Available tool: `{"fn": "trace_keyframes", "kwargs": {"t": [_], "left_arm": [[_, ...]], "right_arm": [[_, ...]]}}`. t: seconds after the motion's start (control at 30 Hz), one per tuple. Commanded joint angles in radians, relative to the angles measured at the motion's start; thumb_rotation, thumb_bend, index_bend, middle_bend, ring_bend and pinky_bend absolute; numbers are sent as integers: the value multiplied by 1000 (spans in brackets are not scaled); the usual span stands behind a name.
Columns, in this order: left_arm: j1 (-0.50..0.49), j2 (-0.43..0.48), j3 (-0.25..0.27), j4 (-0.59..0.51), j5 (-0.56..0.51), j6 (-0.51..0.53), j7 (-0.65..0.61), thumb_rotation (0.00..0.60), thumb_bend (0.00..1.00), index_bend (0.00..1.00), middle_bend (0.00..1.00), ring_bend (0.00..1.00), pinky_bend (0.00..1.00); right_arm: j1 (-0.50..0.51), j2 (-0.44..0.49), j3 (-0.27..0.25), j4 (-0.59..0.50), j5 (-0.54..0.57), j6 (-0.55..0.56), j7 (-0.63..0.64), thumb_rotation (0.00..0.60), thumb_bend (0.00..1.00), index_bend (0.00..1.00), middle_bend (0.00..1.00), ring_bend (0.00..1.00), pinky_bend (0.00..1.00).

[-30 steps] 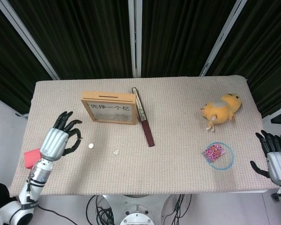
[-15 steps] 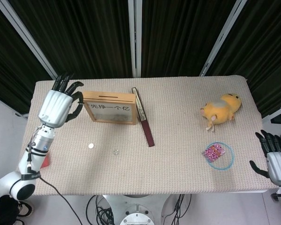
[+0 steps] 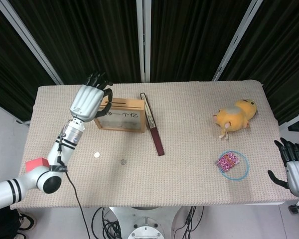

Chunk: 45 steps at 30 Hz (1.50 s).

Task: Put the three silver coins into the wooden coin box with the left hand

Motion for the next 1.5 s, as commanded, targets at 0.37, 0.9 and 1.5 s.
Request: {"fn": "trace_keyframes", "kwargs": {"t": [0.37,0.9,1.5], "left_arm": [[-53,-71,3,73,-119,-17,-38,600,422,611,252,28,0],[-82,-111,32,149,-156,-34,-68,600,423,611,254,29,0],[-100,-114,55,166,-176,-43,-65,600,362,226,236,29,0]], "right_arm": [[11,10,7,-9,-1,-8,-1,600,213,0,0,0,0],[14,23,9,-6,9,-21,27,600,214,0,0,0,0],[12,23,6,-4,12,-23,29,600,214,0,0,0,0]]}}
